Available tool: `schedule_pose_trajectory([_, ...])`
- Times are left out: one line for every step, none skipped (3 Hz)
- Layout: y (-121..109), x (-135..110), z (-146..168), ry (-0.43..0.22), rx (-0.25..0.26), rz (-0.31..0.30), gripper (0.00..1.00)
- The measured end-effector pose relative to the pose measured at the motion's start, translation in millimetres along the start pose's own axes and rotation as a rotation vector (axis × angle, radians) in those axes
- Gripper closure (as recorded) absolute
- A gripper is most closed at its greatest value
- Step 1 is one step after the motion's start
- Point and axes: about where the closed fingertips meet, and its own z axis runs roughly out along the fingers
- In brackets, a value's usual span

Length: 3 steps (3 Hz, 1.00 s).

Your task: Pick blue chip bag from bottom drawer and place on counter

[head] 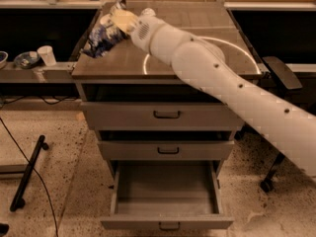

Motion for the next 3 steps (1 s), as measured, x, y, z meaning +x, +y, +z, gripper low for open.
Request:
schedule_pose_trajectory([-10, 4, 20, -0.045, -0.056, 0.074, 0.74])
schedule_pose_trajectory([25, 9, 11, -0.038, -0.116, 0.088, 0.45])
schedule_pose_trajectory([25, 9, 11, -0.038, -0.116, 0.088, 0.20])
